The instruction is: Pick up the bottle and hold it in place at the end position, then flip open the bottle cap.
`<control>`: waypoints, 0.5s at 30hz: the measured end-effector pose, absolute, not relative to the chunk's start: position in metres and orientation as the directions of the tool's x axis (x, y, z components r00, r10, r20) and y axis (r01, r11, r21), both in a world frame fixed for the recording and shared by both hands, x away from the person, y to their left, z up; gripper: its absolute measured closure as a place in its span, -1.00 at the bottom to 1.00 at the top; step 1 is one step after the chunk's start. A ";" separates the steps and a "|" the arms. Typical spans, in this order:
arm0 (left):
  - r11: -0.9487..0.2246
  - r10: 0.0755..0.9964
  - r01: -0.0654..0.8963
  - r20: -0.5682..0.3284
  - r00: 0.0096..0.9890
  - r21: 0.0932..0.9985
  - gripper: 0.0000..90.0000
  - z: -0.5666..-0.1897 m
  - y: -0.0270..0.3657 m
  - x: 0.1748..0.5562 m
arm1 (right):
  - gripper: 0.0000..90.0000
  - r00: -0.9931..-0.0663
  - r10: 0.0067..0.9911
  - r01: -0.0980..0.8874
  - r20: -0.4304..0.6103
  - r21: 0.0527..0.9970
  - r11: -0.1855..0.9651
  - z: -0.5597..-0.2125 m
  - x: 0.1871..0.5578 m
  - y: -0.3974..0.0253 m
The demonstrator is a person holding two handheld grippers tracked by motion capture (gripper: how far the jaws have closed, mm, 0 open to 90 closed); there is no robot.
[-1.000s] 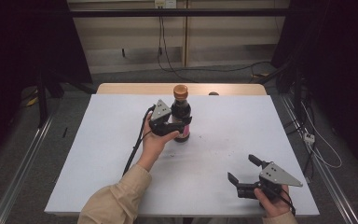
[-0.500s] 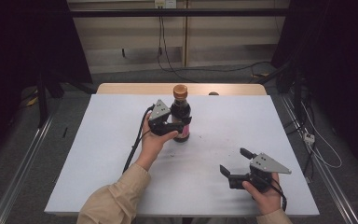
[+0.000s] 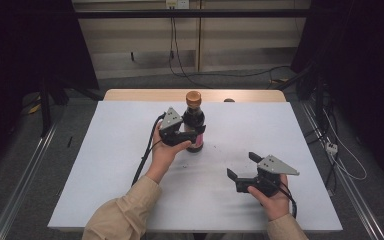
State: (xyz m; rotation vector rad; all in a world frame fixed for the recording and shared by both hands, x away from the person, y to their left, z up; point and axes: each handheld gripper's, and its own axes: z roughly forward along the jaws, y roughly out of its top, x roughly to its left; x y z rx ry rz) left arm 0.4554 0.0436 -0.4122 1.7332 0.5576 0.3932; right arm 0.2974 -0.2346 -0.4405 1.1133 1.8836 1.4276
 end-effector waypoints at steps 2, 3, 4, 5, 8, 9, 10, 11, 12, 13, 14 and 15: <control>-0.172 0.566 0.160 -0.035 0.824 0.972 -0.34 -0.412 0.043 0.455 | -0.94 -0.526 0.847 0.297 0.069 0.949 0.107 -0.441 0.297 -0.234; -0.172 0.564 0.158 -0.034 0.825 0.972 -0.34 -0.412 0.043 0.455 | -0.94 -0.529 0.846 0.296 0.070 0.949 0.106 -0.441 0.296 -0.234; -0.172 0.563 0.157 -0.034 0.826 0.972 -0.34 -0.412 0.043 0.456 | -0.94 -0.528 0.846 0.297 0.073 0.949 0.103 -0.441 0.295 -0.234; -0.172 0.566 0.158 -0.033 0.824 0.972 -0.34 -0.412 0.043 0.455 | -0.94 -0.530 0.845 0.300 0.074 0.948 0.104 -0.441 0.295 -0.234; -0.172 0.565 0.157 -0.033 0.824 0.972 -0.34 -0.412 0.043 0.455 | -0.94 -0.534 0.842 0.302 0.077 0.947 0.105 -0.441 0.296 -0.234; -0.173 0.565 0.159 -0.034 0.824 0.972 -0.34 -0.412 0.043 0.455 | -0.94 -0.531 0.844 0.304 0.079 0.947 0.102 -0.440 0.296 -0.235; -0.173 0.564 0.156 -0.032 0.825 0.973 -0.34 -0.412 0.043 0.455 | -0.94 -0.530 0.844 0.305 0.077 0.947 0.104 -0.440 0.297 -0.235; -0.174 0.565 0.155 -0.030 0.825 0.972 -0.34 -0.412 0.043 0.455 | -0.94 -0.531 0.844 0.307 0.080 0.946 0.103 -0.439 0.297 -0.235; -0.163 0.566 0.159 -0.040 0.824 0.974 -0.34 -0.412 0.042 0.455 | -0.94 -0.533 0.843 0.309 0.079 0.945 0.107 -0.439 0.297 -0.236; -0.174 0.564 0.155 -0.030 0.825 0.972 -0.34 -0.412 0.043 0.455 | -0.94 -0.533 0.842 0.313 0.081 0.944 0.107 -0.439 0.298 -0.237; -0.170 0.566 0.158 -0.035 0.824 0.973 -0.34 -0.412 0.043 0.455 | -0.94 -0.530 0.844 0.315 0.083 0.943 0.105 -0.439 0.298 -0.237; -0.174 0.565 0.154 -0.030 0.825 0.973 -0.34 -0.412 0.043 0.455 | -0.94 -0.528 0.845 0.319 0.084 0.942 0.106 -0.438 0.299 -0.238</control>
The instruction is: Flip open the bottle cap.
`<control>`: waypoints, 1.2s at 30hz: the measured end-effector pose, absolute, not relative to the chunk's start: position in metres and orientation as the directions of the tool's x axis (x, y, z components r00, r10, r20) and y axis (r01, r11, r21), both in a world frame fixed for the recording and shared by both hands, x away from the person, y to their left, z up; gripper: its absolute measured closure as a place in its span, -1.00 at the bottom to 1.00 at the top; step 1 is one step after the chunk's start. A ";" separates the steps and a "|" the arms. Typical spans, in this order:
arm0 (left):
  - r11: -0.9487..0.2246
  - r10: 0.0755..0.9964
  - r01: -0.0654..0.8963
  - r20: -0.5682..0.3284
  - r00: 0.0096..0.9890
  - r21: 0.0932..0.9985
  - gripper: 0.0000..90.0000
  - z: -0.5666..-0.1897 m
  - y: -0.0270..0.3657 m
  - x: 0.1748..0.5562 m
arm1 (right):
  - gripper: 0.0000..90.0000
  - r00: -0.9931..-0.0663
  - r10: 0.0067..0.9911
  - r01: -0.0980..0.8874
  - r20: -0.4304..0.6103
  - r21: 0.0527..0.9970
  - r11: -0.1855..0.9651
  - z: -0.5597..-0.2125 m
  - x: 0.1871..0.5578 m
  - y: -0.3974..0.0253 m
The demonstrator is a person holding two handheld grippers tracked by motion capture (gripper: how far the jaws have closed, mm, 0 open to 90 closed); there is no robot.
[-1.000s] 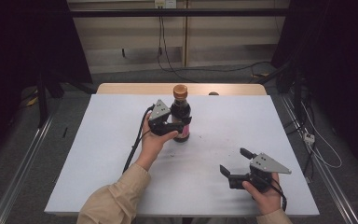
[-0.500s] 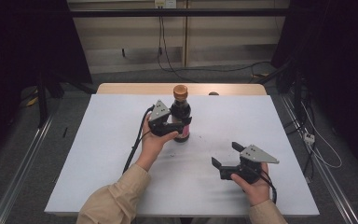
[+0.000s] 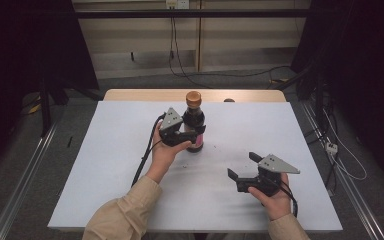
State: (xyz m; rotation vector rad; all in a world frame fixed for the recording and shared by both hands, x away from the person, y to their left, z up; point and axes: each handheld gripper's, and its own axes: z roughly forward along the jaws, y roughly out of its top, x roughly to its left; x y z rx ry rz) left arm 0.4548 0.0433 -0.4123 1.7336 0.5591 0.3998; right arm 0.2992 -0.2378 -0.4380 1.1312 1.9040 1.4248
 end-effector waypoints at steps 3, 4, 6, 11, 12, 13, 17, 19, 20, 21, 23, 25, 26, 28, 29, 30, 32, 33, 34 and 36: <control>-0.175 0.565 0.153 -0.029 0.825 0.973 -0.34 -0.412 0.043 0.455 | -0.92 -0.533 0.842 0.314 0.086 0.944 0.103 -0.433 0.302 -0.238; -0.175 0.564 0.154 -0.029 0.826 0.973 -0.34 -0.412 0.043 0.455 | -0.92 -0.529 0.844 0.312 0.090 0.945 0.095 -0.431 0.303 -0.238; -0.175 0.564 0.155 -0.030 0.825 0.972 -0.34 -0.412 0.044 0.455 | -0.91 -0.536 0.839 0.309 0.094 0.947 0.091 -0.427 0.306 -0.237; -0.173 0.567 0.158 -0.033 0.823 0.972 -0.34 -0.412 0.043 0.455 | -0.82 -0.548 0.828 0.321 0.119 0.944 0.077 -0.417 0.316 -0.236; -0.174 0.567 0.158 -0.032 0.823 0.972 -0.34 -0.412 0.043 0.455 | -0.79 -0.546 0.829 0.323 0.124 0.944 0.072 -0.415 0.318 -0.236; -0.178 0.566 0.154 -0.027 0.824 0.972 -0.34 -0.412 0.043 0.455 | -0.75 -0.547 0.827 0.325 0.126 0.943 0.072 -0.414 0.320 -0.235; -0.179 0.565 0.154 -0.027 0.824 0.972 -0.34 -0.412 0.043 0.454 | -0.70 -0.561 0.820 0.331 0.117 0.939 0.093 -0.407 0.327 -0.231; -0.177 0.566 0.155 -0.028 0.824 0.972 -0.34 -0.412 0.043 0.455 | -0.67 -0.571 0.813 0.333 0.114 0.937 0.102 -0.402 0.330 -0.229; -0.175 0.567 0.155 -0.029 0.823 0.972 -0.34 -0.412 0.043 0.455 | -0.64 -0.580 0.807 0.334 0.116 0.937 0.106 -0.399 0.332 -0.227; -0.178 0.566 0.154 -0.027 0.824 0.972 -0.34 -0.412 0.043 0.454 | -0.61 -0.588 0.801 0.332 0.112 0.936 0.114 -0.396 0.333 -0.226; -0.178 0.565 0.154 -0.027 0.824 0.972 -0.34 -0.412 0.043 0.455 | -0.59 -0.596 0.797 0.329 0.101 0.936 0.127 -0.389 0.337 -0.222; -0.177 0.566 0.155 -0.028 0.824 0.972 -0.34 -0.412 0.044 0.455 | -0.57 -0.599 0.795 0.325 0.093 0.936 0.135 -0.384 0.341 -0.220; -0.178 0.565 0.155 -0.028 0.824 0.972 -0.34 -0.412 0.044 0.454 | -0.56 -0.599 0.796 0.323 0.092 0.937 0.135 -0.382 0.343 -0.219; -0.179 0.565 0.155 -0.027 0.824 0.972 -0.34 -0.412 0.044 0.454 | -0.53 -0.603 0.793 0.318 0.082 0.937 0.145 -0.377 0.346 -0.217; -0.180 0.564 0.153 -0.026 0.826 0.972 -0.34 -0.412 0.044 0.454 | -0.52 -0.605 0.792 0.317 0.081 0.937 0.147 -0.375 0.348 -0.216; -0.180 0.563 0.153 -0.026 0.826 0.972 -0.34 -0.412 0.044 0.454 | -0.48 -0.610 0.788 0.317 0.079 0.936 0.152 -0.373 0.349 -0.215; -0.179 0.565 0.155 -0.027 0.825 0.972 -0.34 -0.412 0.044 0.454 | -0.31 -0.630 0.772 0.314 0.080 0.936 0.159 -0.369 0.352 -0.213; -0.182 0.563 0.153 -0.025 0.826 0.971 -0.34 -0.412 0.044 0.454 | -0.28 -0.636 0.768 0.314 0.078 0.935 0.164 -0.367 0.353 -0.213; -0.181 0.563 0.153 -0.025 0.826 0.971 -0.34 -0.412 0.044 0.454 | -0.22 -0.637 0.768 0.313 0.067 0.933 0.178 -0.365 0.354 -0.212; -0.181 0.563 0.154 -0.027 0.826 0.971 -0.34 -0.412 0.044 0.454 | -0.06 -0.652 0.757 0.303 0.045 0.931 0.206 -0.360 0.356 -0.210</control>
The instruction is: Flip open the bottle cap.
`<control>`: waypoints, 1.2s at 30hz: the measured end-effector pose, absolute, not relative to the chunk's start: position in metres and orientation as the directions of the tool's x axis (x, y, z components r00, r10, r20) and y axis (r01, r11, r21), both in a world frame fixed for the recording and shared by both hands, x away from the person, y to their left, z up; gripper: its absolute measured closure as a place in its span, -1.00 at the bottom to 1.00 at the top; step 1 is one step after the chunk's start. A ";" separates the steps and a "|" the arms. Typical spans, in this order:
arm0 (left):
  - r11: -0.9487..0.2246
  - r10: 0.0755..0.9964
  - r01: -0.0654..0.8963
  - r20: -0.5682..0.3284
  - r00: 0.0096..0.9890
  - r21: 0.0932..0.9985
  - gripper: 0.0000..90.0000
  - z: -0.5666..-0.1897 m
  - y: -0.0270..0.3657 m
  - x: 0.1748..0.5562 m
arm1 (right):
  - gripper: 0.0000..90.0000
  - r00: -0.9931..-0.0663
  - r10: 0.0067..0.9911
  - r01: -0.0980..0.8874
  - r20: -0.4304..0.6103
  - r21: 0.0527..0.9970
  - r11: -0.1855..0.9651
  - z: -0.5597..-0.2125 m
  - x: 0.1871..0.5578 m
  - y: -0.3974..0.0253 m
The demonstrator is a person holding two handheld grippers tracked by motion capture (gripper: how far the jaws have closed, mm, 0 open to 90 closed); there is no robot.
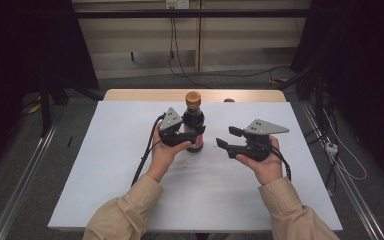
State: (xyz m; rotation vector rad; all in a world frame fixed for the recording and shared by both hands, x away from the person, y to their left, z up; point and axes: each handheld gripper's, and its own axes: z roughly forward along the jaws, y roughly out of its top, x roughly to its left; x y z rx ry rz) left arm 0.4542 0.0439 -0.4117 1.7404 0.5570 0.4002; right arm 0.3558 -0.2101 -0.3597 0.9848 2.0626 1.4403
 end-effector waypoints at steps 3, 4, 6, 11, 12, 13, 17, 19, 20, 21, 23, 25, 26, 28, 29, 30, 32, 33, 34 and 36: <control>-0.180 0.566 0.156 -0.028 0.824 0.971 -0.34 -0.412 0.044 0.454 | 0.07 -0.663 0.747 0.298 0.053 0.934 0.198 -0.353 0.360 -0.209; -0.181 0.566 0.156 -0.027 0.824 0.971 -0.34 -0.412 0.044 0.454 | 0.14 -0.661 0.748 0.303 0.055 0.932 0.199 -0.351 0.361 -0.209; -0.189 0.562 0.153 -0.020 0.827 0.970 -0.34 -0.411 0.043 0.454 | 0.28 -0.667 0.743 0.299 0.050 0.932 0.206 -0.347 0.364 -0.209; -0.183 0.565 0.160 -0.029 0.824 0.970 -0.34 -0.411 0.044 0.454 | 0.45 -0.679 0.734 0.284 0.014 0.927 0.246 -0.336 0.370 -0.206; -0.177 0.569 0.165 -0.035 0.822 0.970 -0.34 -0.411 0.043 0.454 | 0.47 -0.682 0.731 0.282 0.019 0.929 0.238 -0.334 0.372 -0.205; -0.181 0.567 0.162 -0.032 0.823 0.970 -0.34 -0.411 0.043 0.454 | 0.50 -0.682 0.731 0.280 0.020 0.930 0.236 -0.332 0.373 -0.204; -0.187 0.567 0.160 -0.027 0.823 0.969 -0.34 -0.411 0.043 0.454 | 0.63 -0.674 0.737 0.303 0.044 0.927 0.221 -0.325 0.379 -0.202; -0.189 0.566 0.158 -0.024 0.824 0.969 -0.34 -0.411 0.043 0.455 | 0.66 -0.688 0.724 0.302 0.053 0.928 0.218 -0.322 0.382 -0.199; -0.189 0.567 0.160 -0.026 0.823 0.969 -0.34 -0.410 0.043 0.455 | 0.67 -0.686 0.725 0.311 0.055 0.924 0.223 -0.320 0.383 -0.198; -0.190 0.567 0.162 -0.026 0.823 0.968 -0.34 -0.410 0.043 0.455 | 0.70 -0.685 0.726 0.314 0.056 0.922 0.225 -0.319 0.384 -0.196; -0.193 0.566 0.164 -0.027 0.824 0.967 -0.34 -0.410 0.043 0.455 | 0.76 -0.678 0.733 0.328 0.064 0.918 0.224 -0.316 0.387 -0.194; -0.192 0.566 0.168 -0.031 0.824 0.967 -0.34 -0.410 0.043 0.455 | 0.86 -0.681 0.729 0.337 0.072 0.914 0.225 -0.313 0.390 -0.191; -0.195 0.567 0.166 -0.027 0.823 0.967 -0.34 -0.410 0.043 0.455 | 0.89 -0.684 0.726 0.332 0.072 0.917 0.223 -0.312 0.391 -0.190; -0.192 0.569 0.170 -0.032 0.822 0.966 -0.34 -0.410 0.043 0.454 | 1.00 -0.681 0.729 0.334 0.067 0.914 0.228 -0.309 0.394 -0.187; -0.193 0.567 0.169 -0.031 0.823 0.967 -0.34 -0.409 0.043 0.454 | 1.00 -0.683 0.727 0.334 0.071 0.915 0.225 -0.307 0.395 -0.186; -0.192 0.566 0.169 -0.032 0.824 0.967 -0.34 -0.409 0.043 0.455 | 1.00 -0.686 0.723 0.340 0.083 0.915 0.218 -0.306 0.397 -0.185; -0.185 0.566 0.173 -0.039 0.823 0.967 -0.34 -0.410 0.043 0.455 | 1.00 -0.683 0.725 0.348 0.089 0.912 0.216 -0.304 0.399 -0.184; -0.186 0.566 0.174 -0.039 0.823 0.967 -0.33 -0.409 0.042 0.455 | 1.00 -0.683 0.725 0.347 0.085 0.912 0.220 -0.303 0.401 -0.183; -0.187 0.565 0.174 -0.039 0.824 0.967 -0.33 -0.409 0.042 0.455 | 1.00 -0.684 0.724 0.348 0.089 0.912 0.217 -0.302 0.402 -0.183; -0.188 0.557 0.171 -0.039 0.830 0.967 -0.33 -0.410 0.043 0.456 | 1.00 -0.685 0.724 0.350 0.087 0.910 0.222 -0.300 0.403 -0.181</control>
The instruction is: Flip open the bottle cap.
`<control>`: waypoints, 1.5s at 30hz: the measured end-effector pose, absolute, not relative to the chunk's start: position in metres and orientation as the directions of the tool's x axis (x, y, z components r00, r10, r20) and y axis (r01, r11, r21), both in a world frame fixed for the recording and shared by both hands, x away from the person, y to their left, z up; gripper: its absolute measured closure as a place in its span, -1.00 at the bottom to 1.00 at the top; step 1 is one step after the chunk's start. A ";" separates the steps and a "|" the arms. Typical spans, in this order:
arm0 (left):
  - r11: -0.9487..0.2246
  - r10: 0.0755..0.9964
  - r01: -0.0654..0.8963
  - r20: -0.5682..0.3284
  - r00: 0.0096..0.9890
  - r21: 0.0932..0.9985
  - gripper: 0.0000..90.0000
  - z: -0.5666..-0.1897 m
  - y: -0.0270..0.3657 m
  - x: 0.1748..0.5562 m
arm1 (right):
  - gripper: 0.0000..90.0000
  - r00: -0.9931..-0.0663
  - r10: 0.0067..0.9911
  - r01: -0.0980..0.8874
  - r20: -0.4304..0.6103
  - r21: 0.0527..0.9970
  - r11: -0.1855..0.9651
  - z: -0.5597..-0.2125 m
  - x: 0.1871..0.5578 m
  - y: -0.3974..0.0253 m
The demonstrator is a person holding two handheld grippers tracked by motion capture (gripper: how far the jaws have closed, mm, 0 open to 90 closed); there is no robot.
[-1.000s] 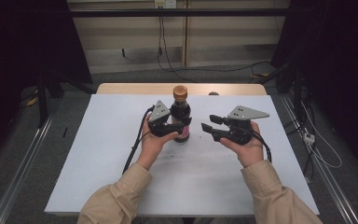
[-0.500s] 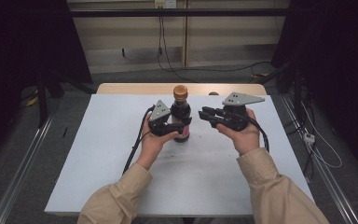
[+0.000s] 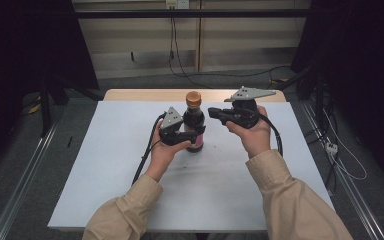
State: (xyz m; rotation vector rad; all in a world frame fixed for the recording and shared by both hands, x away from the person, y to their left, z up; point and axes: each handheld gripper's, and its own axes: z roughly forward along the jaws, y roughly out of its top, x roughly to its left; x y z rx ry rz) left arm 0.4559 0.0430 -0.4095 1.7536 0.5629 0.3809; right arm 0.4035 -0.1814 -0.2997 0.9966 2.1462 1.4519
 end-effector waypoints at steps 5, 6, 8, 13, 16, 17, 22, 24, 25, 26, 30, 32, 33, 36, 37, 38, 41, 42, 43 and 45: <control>-0.209 0.523 0.167 -0.034 0.852 0.963 -0.32 -0.408 0.044 0.460 | 1.00 -0.687 0.721 0.348 0.088 0.911 0.221 -0.297 0.408 -0.179; -0.205 0.513 0.165 -0.037 0.857 0.965 -0.32 -0.409 0.045 0.461 | 1.00 -0.688 0.720 0.351 0.092 0.911 0.219 -0.296 0.409 -0.179; -0.200 0.513 0.166 -0.041 0.858 0.966 -0.32 -0.409 0.045 0.461 | 1.00 -0.686 0.722 0.354 0.093 0.909 0.220 -0.295 0.411 -0.179; -0.201 0.517 0.168 -0.041 0.855 0.965 -0.32 -0.409 0.044 0.460 | 1.00 -0.691 0.716 0.360 0.097 0.906 0.224 -0.293 0.414 -0.178; -0.198 0.520 0.169 -0.042 0.853 0.966 -0.33 -0.409 0.044 0.460 | 1.00 -0.695 0.714 0.349 0.090 0.910 0.225 -0.290 0.414 -0.175; -0.197 0.522 0.169 -0.043 0.852 0.966 -0.33 -0.409 0.044 0.460 | 1.00 -0.695 0.714 0.343 0.083 0.911 0.228 -0.289 0.415 -0.174; -0.197 0.525 0.168 -0.040 0.850 0.966 -0.33 -0.409 0.044 0.459 | 1.00 -0.702 0.709 0.338 0.067 0.908 0.249 -0.285 0.418 -0.170; -0.198 0.525 0.165 -0.037 0.850 0.966 -0.33 -0.410 0.044 0.459 | 1.00 -0.703 0.709 0.337 0.059 0.905 0.259 -0.284 0.419 -0.169; -0.197 0.528 0.165 -0.037 0.849 0.966 -0.33 -0.410 0.043 0.459 | 1.00 -0.704 0.708 0.334 0.057 0.906 0.260 -0.284 0.420 -0.169; -0.199 0.527 0.164 -0.036 0.849 0.966 -0.33 -0.410 0.043 0.458 | 1.00 -0.706 0.706 0.335 0.057 0.905 0.261 -0.284 0.420 -0.168; -0.196 0.533 0.169 -0.040 0.845 0.966 -0.33 -0.410 0.043 0.458 | 1.00 -0.710 0.703 0.327 0.045 0.905 0.272 -0.282 0.422 -0.166; -0.199 0.531 0.169 -0.039 0.846 0.965 -0.32 -0.410 0.044 0.459 | 1.00 -0.713 0.700 0.319 0.033 0.905 0.282 -0.281 0.422 -0.165; -0.197 0.532 0.168 -0.039 0.846 0.966 -0.32 -0.410 0.044 0.458 | 1.00 -0.715 0.698 0.319 0.031 0.904 0.286 -0.280 0.423 -0.165; -0.202 0.532 0.168 -0.037 0.846 0.965 -0.32 -0.410 0.044 0.458 | 1.00 -0.719 0.694 0.320 0.027 0.900 0.297 -0.277 0.424 -0.164; -0.201 0.533 0.170 -0.038 0.845 0.965 -0.31 -0.410 0.044 0.458 | 1.00 -0.720 0.693 0.324 0.025 0.896 0.304 -0.276 0.424 -0.164; -0.199 0.535 0.171 -0.039 0.844 0.965 -0.31 -0.410 0.044 0.458 | 1.00 -0.721 0.693 0.321 0.015 0.893 0.315 -0.275 0.424 -0.164; -0.202 0.538 0.176 -0.042 0.842 0.963 -0.31 -0.409 0.044 0.458 | 1.00 -0.717 0.697 0.328 0.022 0.893 0.308 -0.275 0.424 -0.162; -0.203 0.542 0.177 -0.041 0.839 0.963 -0.30 -0.409 0.044 0.457 | 1.00 -0.717 0.697 0.332 0.030 0.893 0.303 -0.275 0.424 -0.163; -0.202 0.544 0.178 -0.041 0.838 0.963 -0.30 -0.409 0.043 0.457 | 1.00 -0.715 0.698 0.335 0.033 0.893 0.301 -0.275 0.424 -0.162; -0.202 0.545 0.178 -0.041 0.838 0.963 -0.30 -0.409 0.043 0.457 | 1.00 -0.709 0.704 0.340 0.033 0.891 0.301 -0.274 0.424 -0.162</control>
